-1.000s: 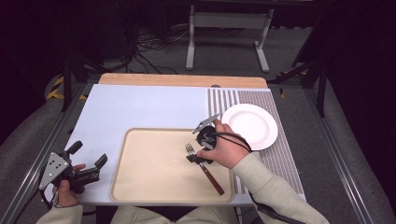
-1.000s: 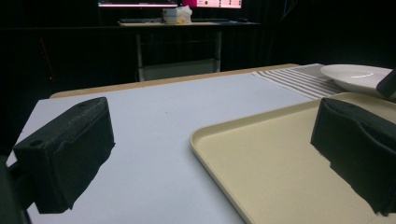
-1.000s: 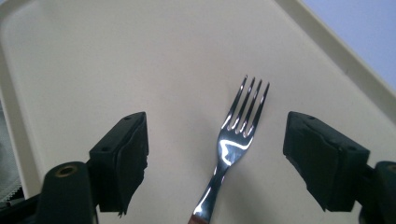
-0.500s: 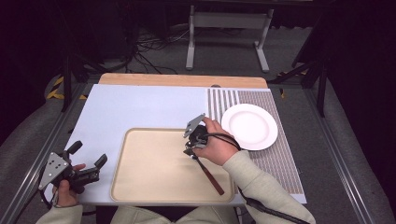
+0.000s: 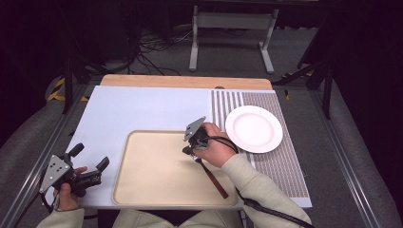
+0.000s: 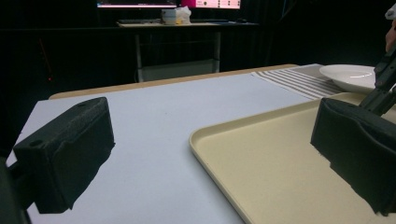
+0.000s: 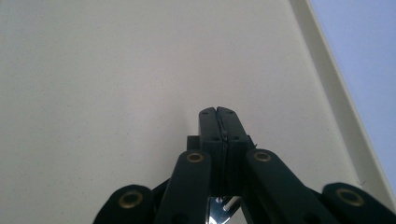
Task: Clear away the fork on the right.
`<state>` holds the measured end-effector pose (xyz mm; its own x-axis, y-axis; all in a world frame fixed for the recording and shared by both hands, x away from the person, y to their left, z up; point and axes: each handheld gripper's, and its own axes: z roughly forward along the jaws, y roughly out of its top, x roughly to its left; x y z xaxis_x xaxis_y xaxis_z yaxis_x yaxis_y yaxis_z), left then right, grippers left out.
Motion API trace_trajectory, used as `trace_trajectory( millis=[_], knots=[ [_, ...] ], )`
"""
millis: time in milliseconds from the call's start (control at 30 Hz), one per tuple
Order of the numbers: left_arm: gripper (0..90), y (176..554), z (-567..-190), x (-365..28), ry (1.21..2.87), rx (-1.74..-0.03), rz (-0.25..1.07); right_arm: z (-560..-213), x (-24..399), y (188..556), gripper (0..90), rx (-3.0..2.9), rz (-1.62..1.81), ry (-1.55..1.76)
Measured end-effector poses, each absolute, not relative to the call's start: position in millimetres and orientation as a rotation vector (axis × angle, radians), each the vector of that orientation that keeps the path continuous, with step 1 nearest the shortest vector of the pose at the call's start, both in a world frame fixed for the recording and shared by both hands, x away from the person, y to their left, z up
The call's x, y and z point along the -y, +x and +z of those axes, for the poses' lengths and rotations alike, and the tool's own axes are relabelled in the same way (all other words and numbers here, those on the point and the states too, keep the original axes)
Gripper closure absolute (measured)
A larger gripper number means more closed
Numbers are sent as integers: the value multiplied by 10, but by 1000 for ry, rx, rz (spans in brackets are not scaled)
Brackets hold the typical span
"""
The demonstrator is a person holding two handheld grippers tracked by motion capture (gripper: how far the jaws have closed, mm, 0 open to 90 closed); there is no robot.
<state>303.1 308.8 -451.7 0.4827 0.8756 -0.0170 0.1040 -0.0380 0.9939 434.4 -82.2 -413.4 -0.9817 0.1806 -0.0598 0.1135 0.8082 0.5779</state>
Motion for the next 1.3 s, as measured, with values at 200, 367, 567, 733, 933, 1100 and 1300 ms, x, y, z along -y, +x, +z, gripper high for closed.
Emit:
trace_trajectory(
  millis=[200,367,567,733,933,1100,1300],
  knots=[
    [0,3032,-4517,-3089,1494,-897,780,-4210,795,4373,899,-2885,894,249],
    [0,3032,-4516,-3090,1496,-897,778,-4262,785,4393,900,-2885,876,249],
    [0,3033,-4516,-3088,1497,-896,778,-4285,789,4409,900,-2883,859,253],
    [0,3032,-4516,-3089,1496,-896,778,-4309,805,4425,900,-2874,839,265],
    [0,3033,-4517,-3089,1496,-897,777,-4309,849,4450,900,-2861,810,283],
    [0,3033,-4517,-3087,1494,-898,776,-4312,923,4489,900,-2848,793,313],
    [0,3036,-4520,-3085,1493,-900,776,-4311,1013,4526,900,-2829,770,356]
  ],
)
